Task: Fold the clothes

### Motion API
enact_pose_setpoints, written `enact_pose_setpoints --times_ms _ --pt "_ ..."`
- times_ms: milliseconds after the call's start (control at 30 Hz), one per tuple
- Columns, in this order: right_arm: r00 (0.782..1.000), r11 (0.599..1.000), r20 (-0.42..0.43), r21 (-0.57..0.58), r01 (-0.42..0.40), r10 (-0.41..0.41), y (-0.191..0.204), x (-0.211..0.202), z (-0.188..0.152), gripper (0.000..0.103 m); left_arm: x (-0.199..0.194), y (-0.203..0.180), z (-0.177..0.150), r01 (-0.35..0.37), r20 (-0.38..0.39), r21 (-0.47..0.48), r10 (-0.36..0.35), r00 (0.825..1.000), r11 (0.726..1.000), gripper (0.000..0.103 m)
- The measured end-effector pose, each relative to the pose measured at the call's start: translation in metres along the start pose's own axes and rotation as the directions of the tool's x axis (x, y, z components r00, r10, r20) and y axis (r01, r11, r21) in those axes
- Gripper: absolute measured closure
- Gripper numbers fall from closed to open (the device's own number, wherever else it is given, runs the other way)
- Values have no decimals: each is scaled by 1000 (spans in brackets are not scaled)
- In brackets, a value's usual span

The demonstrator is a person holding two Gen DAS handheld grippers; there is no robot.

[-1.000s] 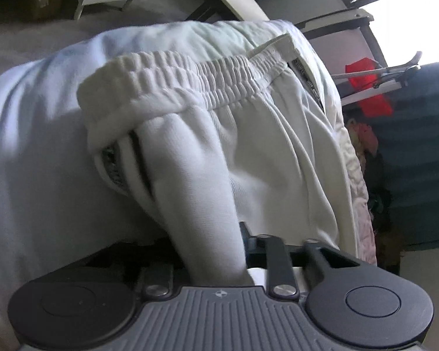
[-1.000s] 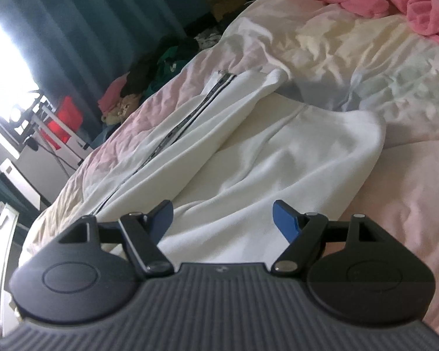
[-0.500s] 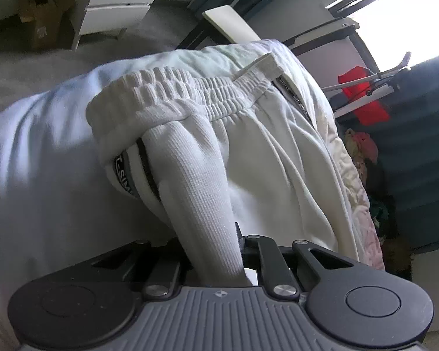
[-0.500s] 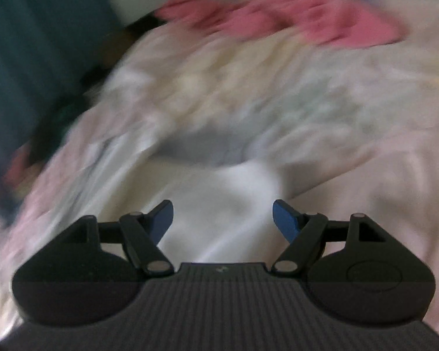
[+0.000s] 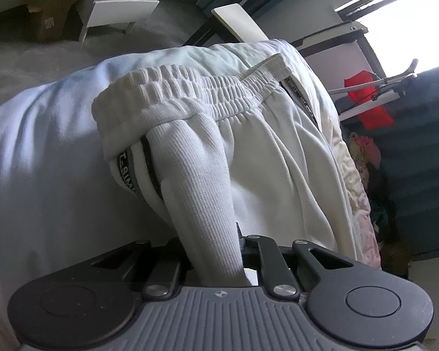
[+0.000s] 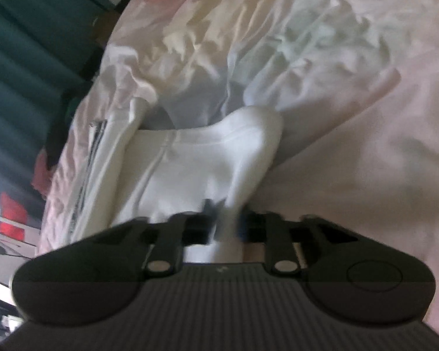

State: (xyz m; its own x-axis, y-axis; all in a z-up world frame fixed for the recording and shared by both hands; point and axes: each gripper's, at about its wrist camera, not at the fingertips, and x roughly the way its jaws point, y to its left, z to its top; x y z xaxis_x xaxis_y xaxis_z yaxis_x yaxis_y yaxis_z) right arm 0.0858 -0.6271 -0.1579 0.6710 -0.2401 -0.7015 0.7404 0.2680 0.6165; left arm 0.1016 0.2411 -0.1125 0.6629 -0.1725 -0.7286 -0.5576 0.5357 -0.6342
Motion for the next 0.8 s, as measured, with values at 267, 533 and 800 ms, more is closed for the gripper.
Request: enact_pose_setpoints --times_ms 267,533,800 --pt "986 981 106 132 -145 131 -23 -27 11 97 8 12 4 15 -41 -52 -17 999 999 89" --pt "997 978 36 198 -69 63 -36 -7 13 93 23 32 9 32 -83 -154 -45 996 988 78" --pt "998 953 24 296 -61 56 -48 7 11 91 26 42 11 68 -63 -196 -82 995 978 77"
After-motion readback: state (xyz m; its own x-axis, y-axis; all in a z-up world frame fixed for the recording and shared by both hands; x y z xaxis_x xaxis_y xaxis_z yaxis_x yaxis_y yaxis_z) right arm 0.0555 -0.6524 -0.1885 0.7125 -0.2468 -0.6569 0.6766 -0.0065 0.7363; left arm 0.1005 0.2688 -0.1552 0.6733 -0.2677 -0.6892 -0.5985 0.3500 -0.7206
